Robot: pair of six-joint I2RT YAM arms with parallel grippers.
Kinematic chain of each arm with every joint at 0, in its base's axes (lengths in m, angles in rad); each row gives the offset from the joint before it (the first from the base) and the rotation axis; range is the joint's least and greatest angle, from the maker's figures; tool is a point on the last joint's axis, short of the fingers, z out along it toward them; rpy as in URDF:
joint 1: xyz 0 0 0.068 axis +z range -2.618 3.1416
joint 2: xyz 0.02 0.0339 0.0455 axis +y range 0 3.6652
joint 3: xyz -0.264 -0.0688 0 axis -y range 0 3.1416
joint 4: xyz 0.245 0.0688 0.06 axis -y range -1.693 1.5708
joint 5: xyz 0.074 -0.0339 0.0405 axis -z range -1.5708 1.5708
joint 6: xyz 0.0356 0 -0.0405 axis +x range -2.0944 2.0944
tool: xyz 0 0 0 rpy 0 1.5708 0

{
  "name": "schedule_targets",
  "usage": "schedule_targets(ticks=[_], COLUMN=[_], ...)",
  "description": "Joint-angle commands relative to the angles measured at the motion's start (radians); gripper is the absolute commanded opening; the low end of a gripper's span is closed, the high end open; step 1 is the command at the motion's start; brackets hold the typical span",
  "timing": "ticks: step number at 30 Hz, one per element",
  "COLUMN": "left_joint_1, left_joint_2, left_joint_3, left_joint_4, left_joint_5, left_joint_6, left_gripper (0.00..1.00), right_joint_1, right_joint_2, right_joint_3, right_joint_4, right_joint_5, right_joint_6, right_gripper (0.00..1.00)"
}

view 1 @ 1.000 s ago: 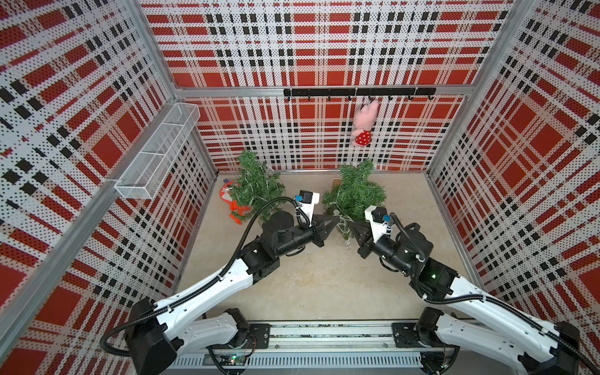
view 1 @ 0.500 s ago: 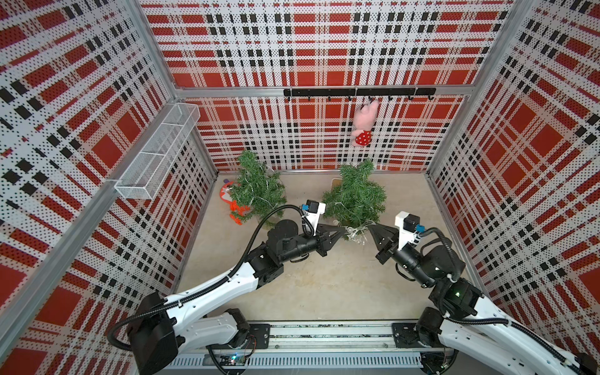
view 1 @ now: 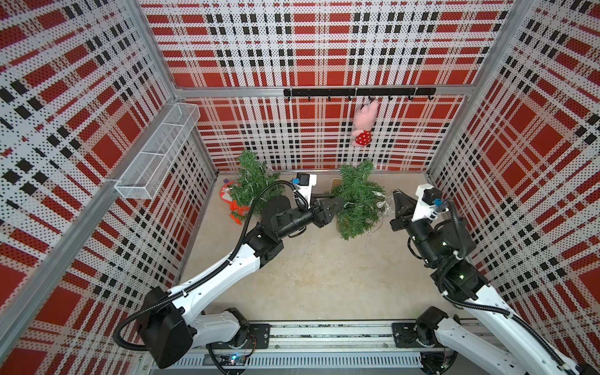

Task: Wrap string light around the christmas tree
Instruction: Wrap the light string around the Christmas tree.

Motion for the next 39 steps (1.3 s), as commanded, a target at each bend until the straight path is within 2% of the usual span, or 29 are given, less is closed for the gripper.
schedule_targets(ticks=[1,4,8,17,22,26,30,39], left_joint_1=[0.036,0.057,0.059,0.072,0.093,0.115,0.135,0.165], left_joint_2=[0.052,0.089,0.155,0.232,0.215,0.187,0.167,0.166], left_joint_3=[0.027,0.045,0.1,0.124,0.086,0.051,0.018,0.014], left_joint_4=[0.0,0.037,0.039,0.061,0.078,0.08,0.099,0.105], left_joint_5=[0.009,0.009,0.012,0.03,0.039,0.044,0.058,0.075], left_joint_6=[0.054,0.064,0.091,0.093,0.088,0.085,0.077,0.069], left_gripper=[0.57,0.61,0.66,0.67,0.67,0.67,0.67,0.65], right_joint_1=[-0.089,-0.164,-0.232,-0.247,-0.266,-0.274,-0.315,-0.34], right_joint_2=[0.069,0.143,0.233,0.516,0.667,0.701,0.729,0.7], right_joint_3=[0.04,0.09,0.158,0.348,0.403,0.395,0.427,0.528], right_joint_4=[0.028,0.035,0.038,0.136,0.198,0.197,0.084,-0.273], right_joint_5=[-0.049,-0.078,-0.037,-0.052,-0.266,-0.334,-0.489,-0.588], right_joint_6=[-0.031,-0.006,0.035,-0.011,0.09,0.136,0.193,0.165], right_gripper=[0.01,0.02,0.04,0.16,0.26,0.33,0.4,0.6])
